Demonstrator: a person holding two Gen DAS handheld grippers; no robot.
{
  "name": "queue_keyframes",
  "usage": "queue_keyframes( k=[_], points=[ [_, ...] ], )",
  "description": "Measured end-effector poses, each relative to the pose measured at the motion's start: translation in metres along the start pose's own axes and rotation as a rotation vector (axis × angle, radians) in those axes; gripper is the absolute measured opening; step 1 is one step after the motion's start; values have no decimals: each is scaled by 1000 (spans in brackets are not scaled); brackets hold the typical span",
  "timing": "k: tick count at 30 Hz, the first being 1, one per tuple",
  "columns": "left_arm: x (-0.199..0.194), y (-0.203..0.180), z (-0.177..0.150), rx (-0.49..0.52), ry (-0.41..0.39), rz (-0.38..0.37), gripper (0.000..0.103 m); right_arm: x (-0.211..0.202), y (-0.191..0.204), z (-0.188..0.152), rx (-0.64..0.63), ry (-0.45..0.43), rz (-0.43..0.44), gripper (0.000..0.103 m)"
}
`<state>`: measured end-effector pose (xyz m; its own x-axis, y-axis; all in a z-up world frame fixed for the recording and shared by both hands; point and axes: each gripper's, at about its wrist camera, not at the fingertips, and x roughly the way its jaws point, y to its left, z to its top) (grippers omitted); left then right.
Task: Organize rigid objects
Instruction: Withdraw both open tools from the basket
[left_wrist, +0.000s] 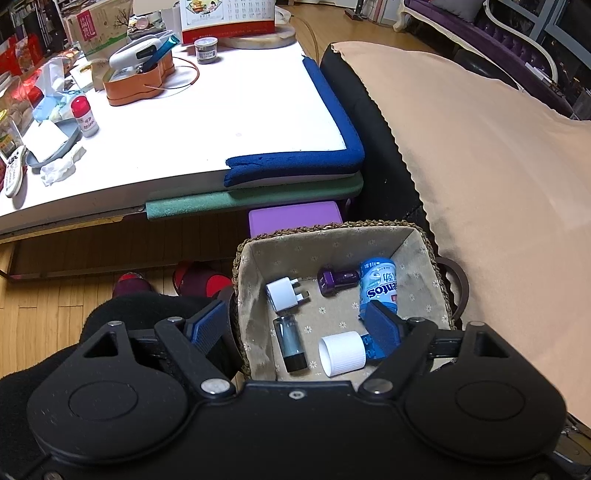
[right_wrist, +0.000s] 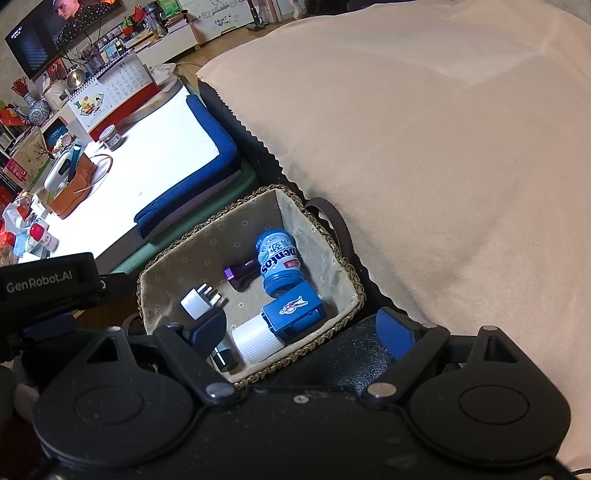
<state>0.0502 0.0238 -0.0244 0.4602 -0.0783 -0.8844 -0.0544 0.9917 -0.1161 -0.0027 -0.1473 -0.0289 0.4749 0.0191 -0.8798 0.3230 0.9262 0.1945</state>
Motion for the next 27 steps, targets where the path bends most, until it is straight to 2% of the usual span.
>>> queue_keyframes(
  k=[27],
  points=[
    [-3, -4, -5, 33, -10, -15, 81, -5, -6, -1, -9, -15, -11, 90]
  ],
)
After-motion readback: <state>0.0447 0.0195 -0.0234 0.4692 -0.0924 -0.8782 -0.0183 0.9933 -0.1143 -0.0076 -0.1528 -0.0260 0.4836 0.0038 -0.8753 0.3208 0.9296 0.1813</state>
